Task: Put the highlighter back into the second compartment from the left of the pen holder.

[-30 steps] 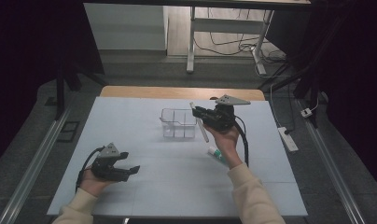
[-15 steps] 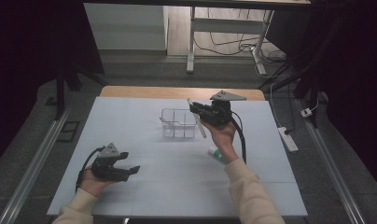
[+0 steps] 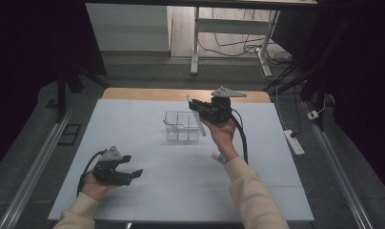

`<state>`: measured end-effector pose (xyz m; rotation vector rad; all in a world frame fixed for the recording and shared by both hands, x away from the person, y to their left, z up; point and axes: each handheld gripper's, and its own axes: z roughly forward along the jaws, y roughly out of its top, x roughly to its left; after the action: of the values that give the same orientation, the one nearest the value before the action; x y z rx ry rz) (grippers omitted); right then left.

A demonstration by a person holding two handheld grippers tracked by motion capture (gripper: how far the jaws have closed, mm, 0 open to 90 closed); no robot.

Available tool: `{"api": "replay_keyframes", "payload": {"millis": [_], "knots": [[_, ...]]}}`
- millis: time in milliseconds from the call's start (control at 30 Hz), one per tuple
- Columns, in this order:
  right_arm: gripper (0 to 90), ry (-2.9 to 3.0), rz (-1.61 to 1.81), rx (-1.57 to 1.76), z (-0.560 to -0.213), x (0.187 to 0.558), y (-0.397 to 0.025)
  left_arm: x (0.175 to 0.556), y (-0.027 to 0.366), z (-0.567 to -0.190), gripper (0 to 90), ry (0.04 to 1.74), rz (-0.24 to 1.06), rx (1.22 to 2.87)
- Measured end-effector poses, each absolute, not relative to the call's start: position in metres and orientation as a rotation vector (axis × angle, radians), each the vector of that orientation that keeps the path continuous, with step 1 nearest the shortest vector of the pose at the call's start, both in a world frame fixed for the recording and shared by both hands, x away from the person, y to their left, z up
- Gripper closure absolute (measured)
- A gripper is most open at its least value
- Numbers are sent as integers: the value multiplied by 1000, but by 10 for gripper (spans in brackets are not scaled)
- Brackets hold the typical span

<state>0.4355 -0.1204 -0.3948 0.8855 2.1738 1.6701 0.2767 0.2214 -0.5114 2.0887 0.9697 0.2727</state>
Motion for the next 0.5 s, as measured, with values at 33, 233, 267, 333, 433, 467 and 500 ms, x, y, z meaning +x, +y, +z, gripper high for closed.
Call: {"api": "replay_keyframes", "payload": {"millis": [33, 233, 267, 333, 433, 467, 500], "knots": [[780, 2173, 1668, 885, -395, 436, -119, 277, 221, -511, 237, 969, 272, 2088], [780, 2170, 1672, 882, -395, 439, -114, 277, 221, -512, 237, 969, 269, 2090], [780, 2171, 1673, 882, -396, 440, -113, 277, 221, -512, 237, 970, 268, 2089], [780, 2166, 1676, 885, -396, 442, -112, 277, 221, -512, 236, 971, 266, 2088], [780, 2162, 1684, 891, -397, 445, -110, 277, 221, -512, 236, 970, 265, 2087], [780, 2158, 1688, 894, -398, 446, -109, 277, 221, -512, 236, 970, 265, 2086], [780, 2157, 1691, 898, -398, 447, -108, 277, 221, -512, 237, 969, 264, 2086]]}}
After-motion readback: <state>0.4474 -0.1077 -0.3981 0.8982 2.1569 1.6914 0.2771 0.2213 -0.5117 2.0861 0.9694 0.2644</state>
